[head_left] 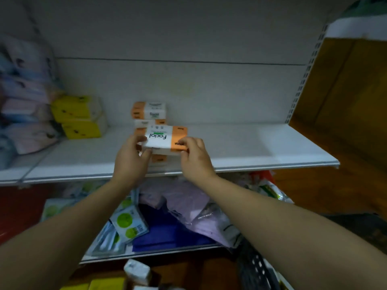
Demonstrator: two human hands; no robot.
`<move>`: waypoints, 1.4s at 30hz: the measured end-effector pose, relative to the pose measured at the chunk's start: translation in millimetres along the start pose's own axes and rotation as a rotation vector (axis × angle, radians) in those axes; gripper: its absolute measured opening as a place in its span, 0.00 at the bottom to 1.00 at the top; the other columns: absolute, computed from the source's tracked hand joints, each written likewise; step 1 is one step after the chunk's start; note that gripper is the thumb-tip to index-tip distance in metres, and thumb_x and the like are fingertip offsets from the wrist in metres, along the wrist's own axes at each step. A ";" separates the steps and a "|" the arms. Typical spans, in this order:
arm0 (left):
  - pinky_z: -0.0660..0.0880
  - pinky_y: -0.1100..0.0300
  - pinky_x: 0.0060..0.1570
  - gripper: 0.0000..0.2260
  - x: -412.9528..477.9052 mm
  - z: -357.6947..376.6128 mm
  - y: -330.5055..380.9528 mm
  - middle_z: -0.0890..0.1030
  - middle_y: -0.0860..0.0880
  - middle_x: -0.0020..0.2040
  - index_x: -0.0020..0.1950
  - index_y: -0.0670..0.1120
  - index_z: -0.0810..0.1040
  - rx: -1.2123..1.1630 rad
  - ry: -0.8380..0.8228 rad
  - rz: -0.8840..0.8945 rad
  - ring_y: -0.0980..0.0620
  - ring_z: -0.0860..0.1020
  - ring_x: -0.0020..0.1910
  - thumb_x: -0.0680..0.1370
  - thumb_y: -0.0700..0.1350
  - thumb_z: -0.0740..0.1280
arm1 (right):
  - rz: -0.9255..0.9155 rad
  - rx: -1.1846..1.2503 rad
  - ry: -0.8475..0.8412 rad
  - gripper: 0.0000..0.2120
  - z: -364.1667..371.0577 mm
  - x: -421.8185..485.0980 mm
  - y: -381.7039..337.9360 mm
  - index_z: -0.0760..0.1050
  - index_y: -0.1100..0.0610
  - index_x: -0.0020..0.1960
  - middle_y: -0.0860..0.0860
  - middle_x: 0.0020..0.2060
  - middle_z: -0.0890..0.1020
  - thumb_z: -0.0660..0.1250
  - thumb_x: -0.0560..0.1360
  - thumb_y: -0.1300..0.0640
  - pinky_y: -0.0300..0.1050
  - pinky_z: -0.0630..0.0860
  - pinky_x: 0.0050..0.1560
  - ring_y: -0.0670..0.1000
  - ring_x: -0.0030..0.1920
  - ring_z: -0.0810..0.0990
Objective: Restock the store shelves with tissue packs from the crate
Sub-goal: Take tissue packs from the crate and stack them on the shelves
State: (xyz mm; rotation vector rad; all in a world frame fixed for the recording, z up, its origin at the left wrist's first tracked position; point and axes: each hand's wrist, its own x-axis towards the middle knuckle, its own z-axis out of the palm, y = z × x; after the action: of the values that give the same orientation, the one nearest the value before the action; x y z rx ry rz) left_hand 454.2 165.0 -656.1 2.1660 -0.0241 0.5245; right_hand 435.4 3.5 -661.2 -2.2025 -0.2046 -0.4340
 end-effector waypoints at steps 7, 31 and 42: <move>0.68 0.58 0.45 0.03 33.5 -22.7 -41.7 0.77 0.44 0.48 0.44 0.47 0.74 0.118 0.017 -0.050 0.48 0.75 0.43 0.75 0.42 0.67 | 0.089 -0.065 -0.074 0.14 43.9 32.9 -20.9 0.71 0.53 0.62 0.55 0.57 0.72 0.56 0.79 0.61 0.49 0.73 0.56 0.58 0.53 0.75; 0.53 0.53 0.73 0.29 31.2 7.6 29.1 0.56 0.43 0.77 0.75 0.46 0.61 0.382 -0.332 0.214 0.45 0.55 0.75 0.77 0.53 0.64 | 0.159 -0.211 -0.135 0.20 -16.0 31.5 25.5 0.67 0.54 0.70 0.54 0.69 0.68 0.60 0.79 0.54 0.42 0.65 0.65 0.53 0.67 0.69; 0.51 0.57 0.73 0.30 -77.0 145.8 122.2 0.54 0.43 0.77 0.75 0.47 0.59 0.271 -0.701 0.460 0.46 0.54 0.76 0.76 0.49 0.66 | 0.342 -0.245 0.078 0.18 -154.2 -73.6 130.2 0.72 0.53 0.65 0.51 0.63 0.75 0.66 0.75 0.56 0.44 0.69 0.64 0.51 0.63 0.73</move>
State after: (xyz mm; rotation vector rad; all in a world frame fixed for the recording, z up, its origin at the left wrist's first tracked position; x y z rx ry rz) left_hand 411.8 -35.4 -667.8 2.5163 -0.8924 -0.0153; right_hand 369.0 -197.9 -695.8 -2.3937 0.2793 -0.3669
